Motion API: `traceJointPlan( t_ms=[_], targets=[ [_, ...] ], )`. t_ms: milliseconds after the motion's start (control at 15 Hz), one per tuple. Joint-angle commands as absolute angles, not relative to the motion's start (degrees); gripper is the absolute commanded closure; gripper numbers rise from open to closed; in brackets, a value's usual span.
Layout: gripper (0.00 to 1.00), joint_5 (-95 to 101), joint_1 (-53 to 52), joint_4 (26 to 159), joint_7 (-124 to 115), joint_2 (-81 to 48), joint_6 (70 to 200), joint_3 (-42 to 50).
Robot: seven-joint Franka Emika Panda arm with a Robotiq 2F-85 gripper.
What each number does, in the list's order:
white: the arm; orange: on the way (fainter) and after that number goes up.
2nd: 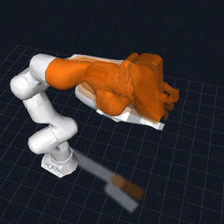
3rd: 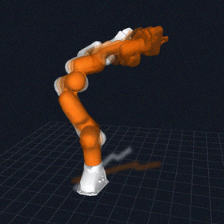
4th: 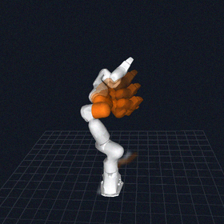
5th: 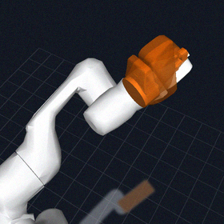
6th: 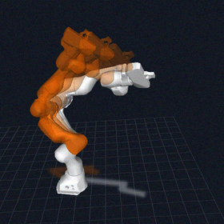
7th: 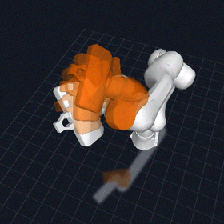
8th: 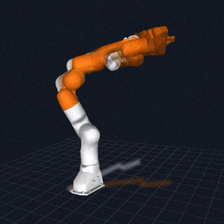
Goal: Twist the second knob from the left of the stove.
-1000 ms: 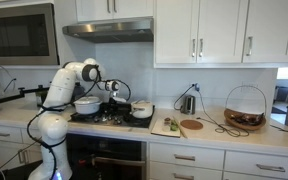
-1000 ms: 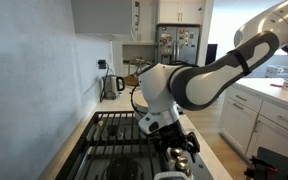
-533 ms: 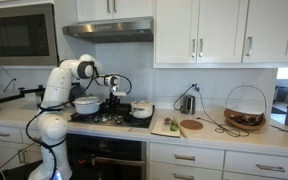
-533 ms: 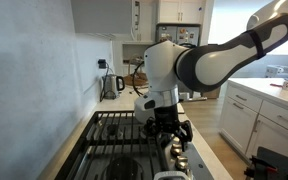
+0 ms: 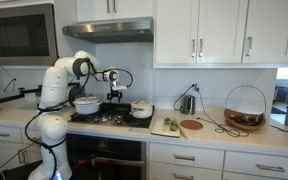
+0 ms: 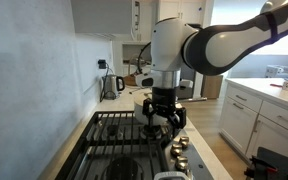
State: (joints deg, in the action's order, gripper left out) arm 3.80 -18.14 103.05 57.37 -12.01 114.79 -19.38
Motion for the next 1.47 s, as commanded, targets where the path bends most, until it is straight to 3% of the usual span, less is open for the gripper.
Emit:
traceJointPlan(
  t_ms=[0, 1400],
  targets=[
    [0.00, 5.1, -18.1, 102.9, 54.7, -9.4, 114.1, -19.2],
    [0.00, 6.9, -19.1, 103.1, 46.7, -6.5, 114.5, -19.9]
  ],
)
